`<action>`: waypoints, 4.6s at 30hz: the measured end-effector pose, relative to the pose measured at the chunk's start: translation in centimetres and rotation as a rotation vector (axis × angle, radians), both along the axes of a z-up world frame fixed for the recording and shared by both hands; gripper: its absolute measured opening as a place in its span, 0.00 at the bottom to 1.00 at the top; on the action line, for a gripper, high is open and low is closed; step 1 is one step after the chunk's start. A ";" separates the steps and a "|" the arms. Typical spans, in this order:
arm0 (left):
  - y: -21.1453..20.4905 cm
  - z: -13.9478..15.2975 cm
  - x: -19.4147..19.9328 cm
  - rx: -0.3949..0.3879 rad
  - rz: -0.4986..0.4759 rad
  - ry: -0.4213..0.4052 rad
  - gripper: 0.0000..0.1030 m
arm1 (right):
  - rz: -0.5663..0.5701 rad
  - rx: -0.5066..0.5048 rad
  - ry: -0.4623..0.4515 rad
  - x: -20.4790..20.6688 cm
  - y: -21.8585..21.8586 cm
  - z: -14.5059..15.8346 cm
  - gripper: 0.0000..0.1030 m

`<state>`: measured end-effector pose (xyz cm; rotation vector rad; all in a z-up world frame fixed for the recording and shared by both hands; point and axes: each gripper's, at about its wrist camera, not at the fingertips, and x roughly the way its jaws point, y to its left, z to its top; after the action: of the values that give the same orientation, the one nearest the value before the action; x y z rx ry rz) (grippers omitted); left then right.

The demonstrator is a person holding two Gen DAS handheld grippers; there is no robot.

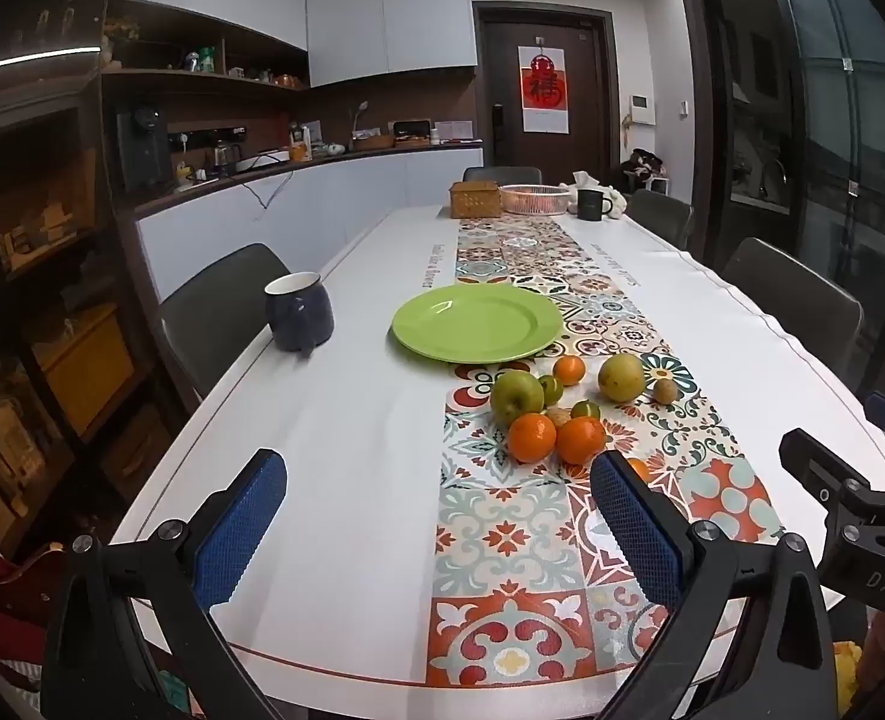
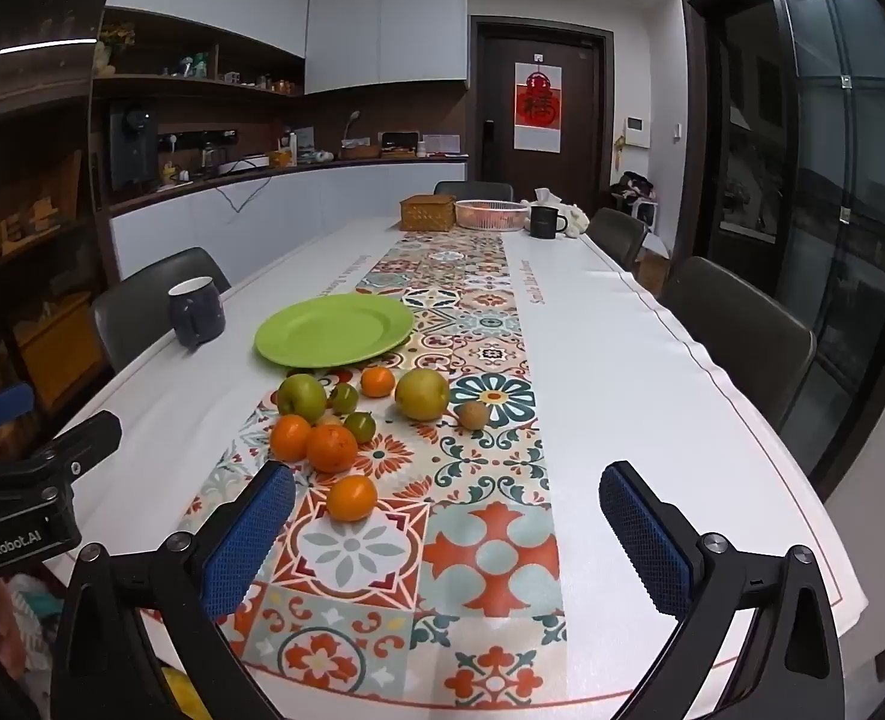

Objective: Organize fruits

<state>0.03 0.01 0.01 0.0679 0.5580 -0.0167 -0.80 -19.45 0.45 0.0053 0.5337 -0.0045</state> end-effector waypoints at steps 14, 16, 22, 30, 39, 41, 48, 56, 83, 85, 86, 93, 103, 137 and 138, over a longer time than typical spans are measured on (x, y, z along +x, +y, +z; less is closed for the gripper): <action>0.2 0.5 -0.2 0.002 -0.004 -0.018 1.00 | -0.001 -0.017 -0.010 -0.3 0.0 0.0 1.00; 0.1 0.2 -0.1 -0.002 -0.001 -0.019 1.00 | 0.000 -0.017 -0.010 -0.3 0.1 0.1 0.99; 0.1 0.2 -0.2 -0.002 0.000 -0.021 1.00 | 0.001 -0.019 -0.011 -0.3 0.1 0.0 0.99; 0.5 1.0 -0.8 -0.003 0.000 -0.024 1.00 | 0.001 -0.019 -0.013 -0.5 0.1 0.1 0.99; 0.5 1.1 -0.9 -0.003 0.000 -0.025 1.00 | 0.002 -0.019 -0.013 -0.4 0.1 0.1 0.99; 0.7 1.6 -1.1 -0.005 -0.001 -0.024 1.00 | 0.002 -0.019 -0.013 -0.5 0.1 0.1 1.00; 0.7 1.5 -1.0 -0.004 0.000 -0.027 1.00 | 0.002 -0.019 -0.015 -0.4 0.1 0.1 0.99; 0.7 1.4 -1.0 -0.005 0.000 -0.027 1.00 | 0.002 -0.020 -0.015 -0.5 0.1 0.1 1.00; 0.7 1.8 -0.7 -0.017 -0.014 -0.007 1.00 | 0.028 -0.030 0.015 -0.3 0.9 0.1 0.99; 0.9 1.5 -0.3 -0.021 -0.022 0.002 1.00 | 0.048 -0.040 0.034 0.2 1.4 -0.3 0.99; 1.0 1.1 0.0 -0.022 -0.031 0.006 1.00 | 0.057 -0.047 0.044 0.5 1.6 -0.5 0.99; 0.6 -1.5 2.8 0.018 -0.118 0.047 0.91 | 0.127 -0.083 0.120 3.0 3.1 -2.6 0.99; -1.0 -4.2 7.3 0.082 -0.282 0.097 0.76 | 0.196 -0.095 0.212 6.5 4.7 -5.2 0.92; -4.4 -8.8 16.5 0.002 -0.408 0.310 0.47 | 0.303 -0.014 0.409 12.6 4.9 -9.4 0.39; -4.3 -8.8 16.6 -0.012 -0.405 0.317 0.46 | 0.300 -0.007 0.411 12.7 4.7 -9.4 0.39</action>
<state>16.66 -4.26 -8.79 0.1679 0.8535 -0.4316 11.92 -14.71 -8.92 -0.0845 0.9409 0.2909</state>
